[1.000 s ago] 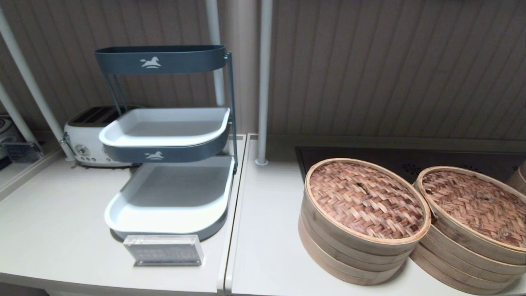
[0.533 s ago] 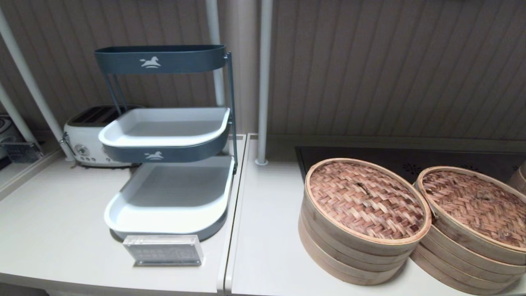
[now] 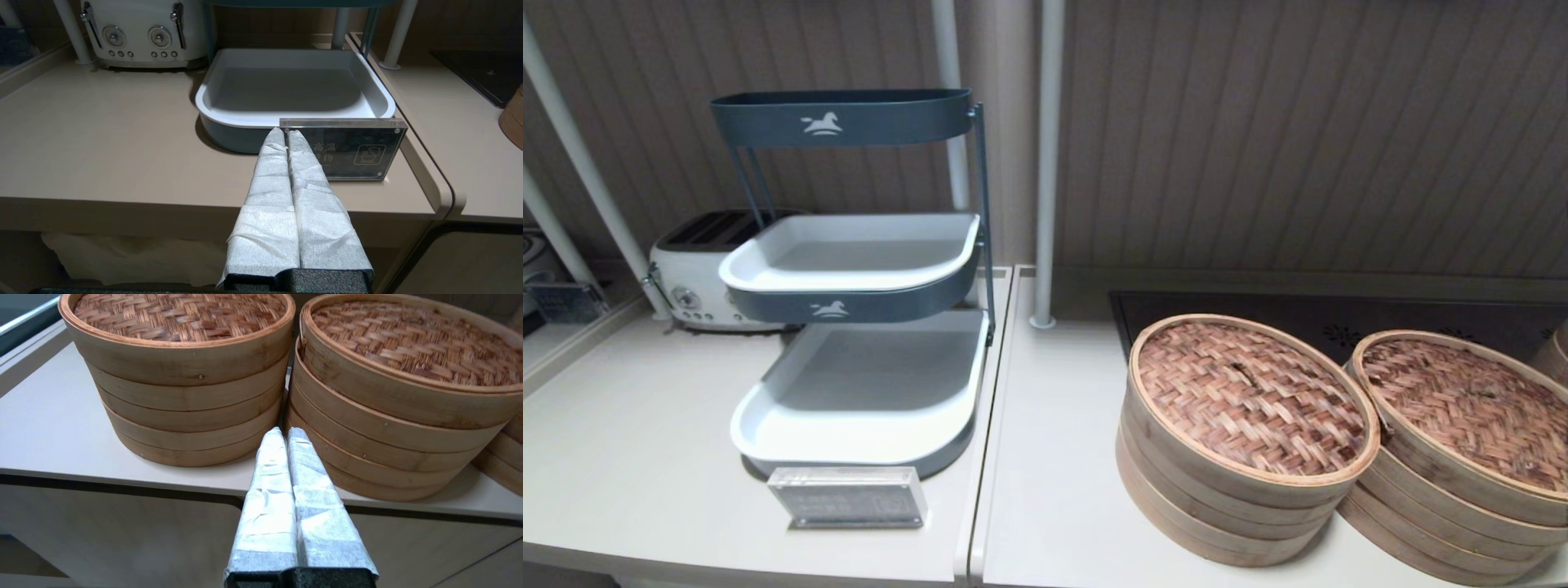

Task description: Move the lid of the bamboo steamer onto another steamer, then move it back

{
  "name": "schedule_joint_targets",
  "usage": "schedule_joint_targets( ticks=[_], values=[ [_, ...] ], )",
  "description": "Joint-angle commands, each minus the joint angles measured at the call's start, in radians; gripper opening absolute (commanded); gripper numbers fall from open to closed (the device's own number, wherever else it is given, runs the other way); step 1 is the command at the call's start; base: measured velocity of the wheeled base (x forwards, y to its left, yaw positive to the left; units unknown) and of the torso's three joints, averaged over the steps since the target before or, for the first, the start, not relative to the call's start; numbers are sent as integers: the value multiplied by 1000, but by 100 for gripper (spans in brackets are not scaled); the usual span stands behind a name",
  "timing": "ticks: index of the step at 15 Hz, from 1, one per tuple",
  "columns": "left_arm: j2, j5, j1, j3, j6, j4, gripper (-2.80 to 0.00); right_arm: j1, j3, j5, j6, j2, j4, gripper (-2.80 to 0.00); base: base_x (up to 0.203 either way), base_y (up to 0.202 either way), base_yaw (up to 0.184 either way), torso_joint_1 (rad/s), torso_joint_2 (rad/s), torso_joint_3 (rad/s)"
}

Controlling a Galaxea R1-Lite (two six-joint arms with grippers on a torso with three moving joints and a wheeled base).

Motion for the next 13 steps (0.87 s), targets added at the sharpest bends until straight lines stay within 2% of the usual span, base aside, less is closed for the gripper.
schedule_joint_targets(
  ticks=[1,13],
  values=[
    [-2,-1,0,28,0,0,-280,0,31,2,-6,-24,-37,-280,0,0,0,0,0,0],
    [-3,0,0,28,0,-1,-280,2,34,-7,7,-25,-45,-280,0,0,0,0,0,0]
  ],
)
